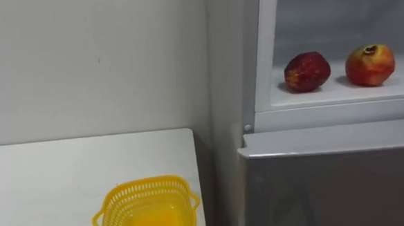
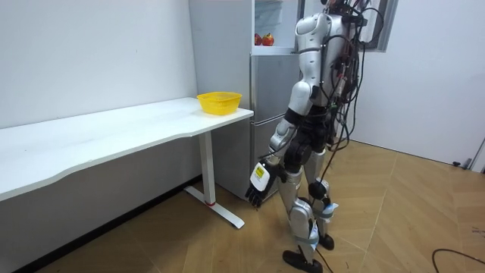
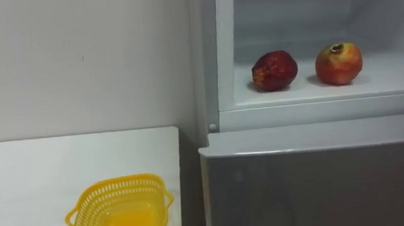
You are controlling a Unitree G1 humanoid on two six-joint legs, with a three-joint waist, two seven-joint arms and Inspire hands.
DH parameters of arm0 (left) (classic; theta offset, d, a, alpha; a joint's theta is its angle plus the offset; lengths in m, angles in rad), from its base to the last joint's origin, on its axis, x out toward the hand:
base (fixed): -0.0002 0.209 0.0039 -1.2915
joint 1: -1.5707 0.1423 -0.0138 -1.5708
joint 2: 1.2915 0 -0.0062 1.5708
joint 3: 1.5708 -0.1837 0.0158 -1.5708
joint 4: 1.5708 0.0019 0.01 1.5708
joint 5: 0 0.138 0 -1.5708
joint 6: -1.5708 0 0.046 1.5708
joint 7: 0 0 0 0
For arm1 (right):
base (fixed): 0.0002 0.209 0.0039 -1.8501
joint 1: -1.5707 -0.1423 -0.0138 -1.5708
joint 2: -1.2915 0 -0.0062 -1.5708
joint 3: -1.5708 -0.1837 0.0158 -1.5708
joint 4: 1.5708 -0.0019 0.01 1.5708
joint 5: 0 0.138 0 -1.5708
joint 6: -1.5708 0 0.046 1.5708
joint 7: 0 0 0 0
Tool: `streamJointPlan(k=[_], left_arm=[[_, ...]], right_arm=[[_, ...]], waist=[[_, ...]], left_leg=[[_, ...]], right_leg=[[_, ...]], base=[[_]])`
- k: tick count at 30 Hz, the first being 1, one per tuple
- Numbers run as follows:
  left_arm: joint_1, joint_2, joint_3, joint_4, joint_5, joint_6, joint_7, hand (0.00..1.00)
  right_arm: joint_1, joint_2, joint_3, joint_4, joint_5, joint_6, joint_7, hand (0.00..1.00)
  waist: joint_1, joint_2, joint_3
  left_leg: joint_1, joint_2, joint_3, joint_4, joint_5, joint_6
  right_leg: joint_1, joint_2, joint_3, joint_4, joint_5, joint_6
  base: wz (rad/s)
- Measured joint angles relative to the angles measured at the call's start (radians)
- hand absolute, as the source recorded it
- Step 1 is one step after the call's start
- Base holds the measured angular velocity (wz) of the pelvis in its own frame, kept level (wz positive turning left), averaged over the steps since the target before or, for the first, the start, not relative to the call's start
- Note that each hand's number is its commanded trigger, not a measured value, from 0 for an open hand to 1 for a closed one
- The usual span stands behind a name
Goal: Retrieve from the upper fridge
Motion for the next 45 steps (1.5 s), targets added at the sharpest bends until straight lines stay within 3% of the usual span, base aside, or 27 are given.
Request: streamJointPlan(k=[7,13,19,22,24,25,32,38,41,45], left_arm=[[0.005,-0.005,0.02,-0.005,0.008,-0.052,0.002,0.0],[0.013,-0.008,0.011,-0.007,0.007,-0.084,0.016,0.0],[0.01,-0.002,-0.002,0.022,0.006,-0.104,0.021,0.0],[0.01,-0.001,-0.002,0.05,0.009,-0.123,0.024,0.0],[0.009,-0.001,-0.003,0.07,0.01,-0.131,0.025,0.0],[0.007,-0.001,-0.004,0.076,0.01,-0.134,0.025,0.0],[-0.003,0.001,-0.027,0.096,0.01,-0.137,0.011,0.0],[-0.004,0.004,-0.026,0.095,0.012,-0.135,-0.012,0.0],[-0.021,0.009,-0.019,0.109,0.013,-0.135,-0.028,0.0],[-0.03,0.026,-0.021,0.135,0.013,-0.135,-0.033,0.0]], right_arm=[[0.076,0.028,0.004,-0.475,-0.002,-0.096,-0.055,0.0],[0.08,0.035,0.011,-0.748,0.048,-0.144,-0.104,0.0],[0.082,0.033,0.014,-0.972,0.022,-0.152,-0.158,0.0],[0.079,0.019,0.018,-1.104,-0.004,-0.197,-0.188,0.0],[0.067,0.009,0.028,-1.144,-0.019,-0.219,-0.196,0.0],[0.062,0.009,0.032,-1.156,-0.019,-0.225,-0.199,0.0],[-0.036,0.007,0.051,-1.196,-0.054,-0.259,-0.216,0.0],[-0.065,-0.003,0.052,-1.221,-0.058,-0.264,-0.218,0.0],[-0.075,-0.012,0.052,-1.249,-0.059,-0.264,-0.226,0.0],[-0.123,-0.032,0.061,-1.261,-0.088,-0.264,-0.255,0.0]], waist=[[-0.01,0.015,-0.003],[-0.03,0.017,-0.0055],[-0.025,0.022,-0.0109],[-0.018,0.03,-0.0129],[-0.016,0.03,-0.0101],[-0.016,0.042,-0.0091],[0.006,0.038,-0.0041],[0.016,0.038,-0.0072],[0.03,0.031,-0.0096],[0.031,0.005,-0.0112]], left_leg=[[0.013,0.0,0.001,-0.002,0.0,0.0],[0.005,0.0,0.0,-0.007,0.0,0.0],[-0.015,0.004,0.008,-0.007,0.0,0.0],[-0.001,0.007,0.021,-0.007,0.0,-0.001],[0.001,0.008,0.023,-0.008,0.0,-0.001],[0.0,0.008,0.023,-0.008,0.0,-0.001],[-0.004,0.009,0.021,-0.008,0.001,-0.002],[-0.016,0.013,0.015,-0.008,0.003,-0.005],[-0.019,0.013,0.015,-0.007,0.005,-0.009],[-0.016,0.015,-0.01,-0.007,0.008,-0.013]], right_leg=[[-0.008,0.004,0.027,-0.003,0.0,0.0],[-0.023,0.008,0.046,0.002,0.0,0.0],[-0.05,0.014,0.052,0.018,0.005,-0.006],[-0.04,0.017,0.056,0.017,0.006,-0.008],[-0.039,0.017,0.06,0.017,0.006,-0.009],[-0.04,0.017,0.06,0.017,0.007,-0.009],[-0.043,0.017,0.053,0.019,0.007,-0.01],[-0.049,0.019,0.044,0.015,0.008,-0.01],[-0.054,0.02,0.044,0.015,0.008,-0.01],[-0.043,0.021,0.015,0.012,0.008,-0.011]], base=[[-0.12],[-0.08],[-0.09],[-0.08],[-0.06],[-0.06],[0.02],[0.04],[0.0],[0.14]])
